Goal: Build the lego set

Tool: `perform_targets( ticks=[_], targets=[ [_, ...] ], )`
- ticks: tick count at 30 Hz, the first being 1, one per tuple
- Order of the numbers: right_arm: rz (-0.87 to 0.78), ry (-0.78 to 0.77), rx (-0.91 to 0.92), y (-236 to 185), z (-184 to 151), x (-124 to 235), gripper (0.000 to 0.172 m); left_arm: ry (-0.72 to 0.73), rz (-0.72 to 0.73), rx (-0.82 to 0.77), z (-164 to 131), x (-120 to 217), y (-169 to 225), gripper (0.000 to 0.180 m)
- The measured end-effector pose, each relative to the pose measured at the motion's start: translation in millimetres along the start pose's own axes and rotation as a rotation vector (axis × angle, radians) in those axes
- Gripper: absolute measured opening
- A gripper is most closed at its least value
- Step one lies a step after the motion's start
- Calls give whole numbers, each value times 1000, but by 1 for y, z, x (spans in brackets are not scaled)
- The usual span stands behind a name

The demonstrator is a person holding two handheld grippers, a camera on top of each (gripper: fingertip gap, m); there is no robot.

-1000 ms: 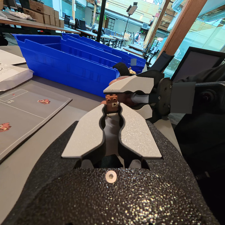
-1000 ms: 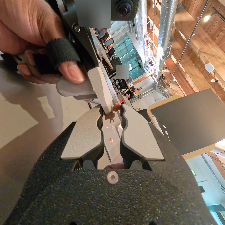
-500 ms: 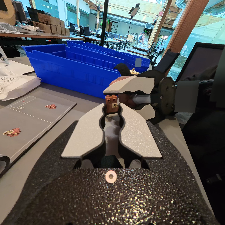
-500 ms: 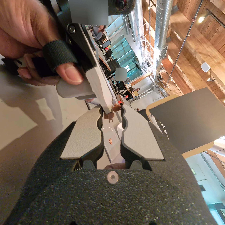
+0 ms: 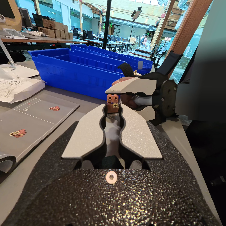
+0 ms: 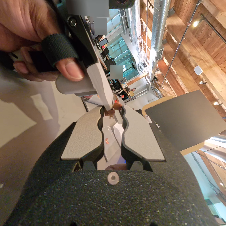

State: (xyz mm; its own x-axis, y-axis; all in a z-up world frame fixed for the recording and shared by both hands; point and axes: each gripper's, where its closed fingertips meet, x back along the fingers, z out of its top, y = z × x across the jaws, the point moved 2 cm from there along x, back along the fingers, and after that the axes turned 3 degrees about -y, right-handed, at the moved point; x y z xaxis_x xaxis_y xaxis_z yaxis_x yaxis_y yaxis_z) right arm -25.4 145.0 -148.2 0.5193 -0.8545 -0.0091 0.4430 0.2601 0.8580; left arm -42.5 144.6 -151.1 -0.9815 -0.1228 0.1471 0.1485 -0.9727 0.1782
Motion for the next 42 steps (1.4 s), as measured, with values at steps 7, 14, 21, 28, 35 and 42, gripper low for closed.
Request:
perform_targets(
  ticks=[7,14,21,28,35,42],
  targets=[
    [4,-22,41,0,-2,0,27,-30,50,-68,-1,-1,0,17],
    [12,-36,100,-2,-4,1,26,-57,71,-85,-3,-2,-1,17],
    [50,-45,111,-5,-7,0,26,-106,86,-89,-6,-3,-2,17],
    [264,-26,-244,-8,-10,-1,26,-101,40,-50,-6,-3,-3,19],
    [514,54,-633,-10,-12,5,26,-21,-50,-244,1,19,-10,25],
    [640,71,-695,-20,-8,10,26,-35,-191,-350,-7,14,-3,22]
  ],
)
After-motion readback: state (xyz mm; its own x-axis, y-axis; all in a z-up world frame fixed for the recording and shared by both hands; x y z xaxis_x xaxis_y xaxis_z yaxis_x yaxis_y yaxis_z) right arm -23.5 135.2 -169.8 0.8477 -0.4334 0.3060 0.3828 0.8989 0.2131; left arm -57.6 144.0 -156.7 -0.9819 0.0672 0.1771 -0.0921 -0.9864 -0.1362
